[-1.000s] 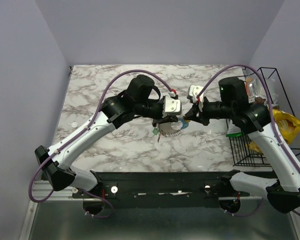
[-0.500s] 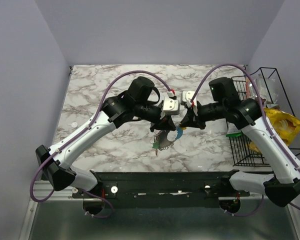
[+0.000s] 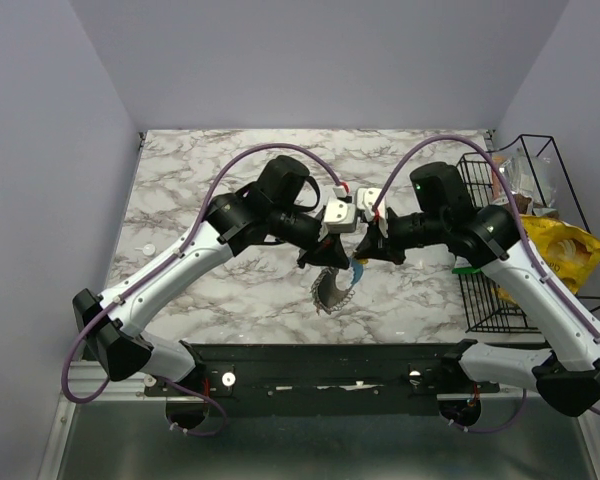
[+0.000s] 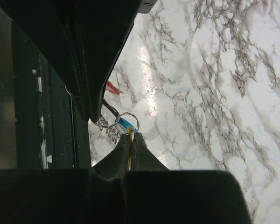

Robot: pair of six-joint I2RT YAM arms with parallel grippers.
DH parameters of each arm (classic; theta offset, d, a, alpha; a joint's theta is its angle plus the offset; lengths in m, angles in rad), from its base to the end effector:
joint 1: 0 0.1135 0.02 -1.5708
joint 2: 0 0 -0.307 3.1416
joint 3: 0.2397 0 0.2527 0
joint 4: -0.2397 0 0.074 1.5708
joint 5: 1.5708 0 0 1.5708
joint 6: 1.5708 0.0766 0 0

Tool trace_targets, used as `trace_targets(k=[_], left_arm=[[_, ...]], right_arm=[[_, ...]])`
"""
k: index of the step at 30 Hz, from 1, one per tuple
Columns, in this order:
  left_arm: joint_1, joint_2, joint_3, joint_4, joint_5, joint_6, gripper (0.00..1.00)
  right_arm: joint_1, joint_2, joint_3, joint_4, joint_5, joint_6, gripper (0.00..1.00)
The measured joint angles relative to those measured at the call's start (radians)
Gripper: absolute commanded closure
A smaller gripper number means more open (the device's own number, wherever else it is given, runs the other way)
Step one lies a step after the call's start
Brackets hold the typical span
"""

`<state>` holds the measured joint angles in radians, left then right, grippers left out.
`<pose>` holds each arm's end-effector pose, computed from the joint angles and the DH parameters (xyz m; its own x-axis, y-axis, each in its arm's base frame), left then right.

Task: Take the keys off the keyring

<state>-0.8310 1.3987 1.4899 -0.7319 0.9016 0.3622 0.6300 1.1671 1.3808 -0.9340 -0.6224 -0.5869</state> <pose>0.1605 -0.2649 0.4254 -0.0643 0.3965 -0.9158 0.9676 -0.1997 -0.1544 0.1587 0.1710 0.4166 0.0173 -0.5442 -0.8388 -0.9885 0.1165 -0.0960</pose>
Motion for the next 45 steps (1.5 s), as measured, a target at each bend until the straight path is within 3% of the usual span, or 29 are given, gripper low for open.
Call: trace_targets(k=[2, 6, 13, 26, 45], left_arm=[[0.002, 0.000, 0.000, 0.006, 0.001, 0.004, 0.66], [-0.003, -0.019, 0.001, 0.003, 0.040, 0.012, 0.55], [-0.001, -0.086, 0.044, 0.005, 0.016, 0.019, 0.54], [-0.002, 0.002, 0.021, 0.193, -0.291, -0.155, 0.53], [-0.030, 0.032, 0.018, 0.271, -0.371, -0.201, 0.50]], right_arm=[[0.004, -0.007, 0.000, 0.010, 0.016, 0.010, 0.99], [0.004, -0.025, 0.000, 0.051, 0.075, 0.008, 0.99], [0.000, -0.047, 0.000, 0.061, 0.143, -0.002, 0.99], [-0.001, -0.050, 0.000, 0.085, 0.167, 0.035, 0.99], [-0.014, -0.097, -0.024, 0.133, 0.236, 0.118, 0.99]])
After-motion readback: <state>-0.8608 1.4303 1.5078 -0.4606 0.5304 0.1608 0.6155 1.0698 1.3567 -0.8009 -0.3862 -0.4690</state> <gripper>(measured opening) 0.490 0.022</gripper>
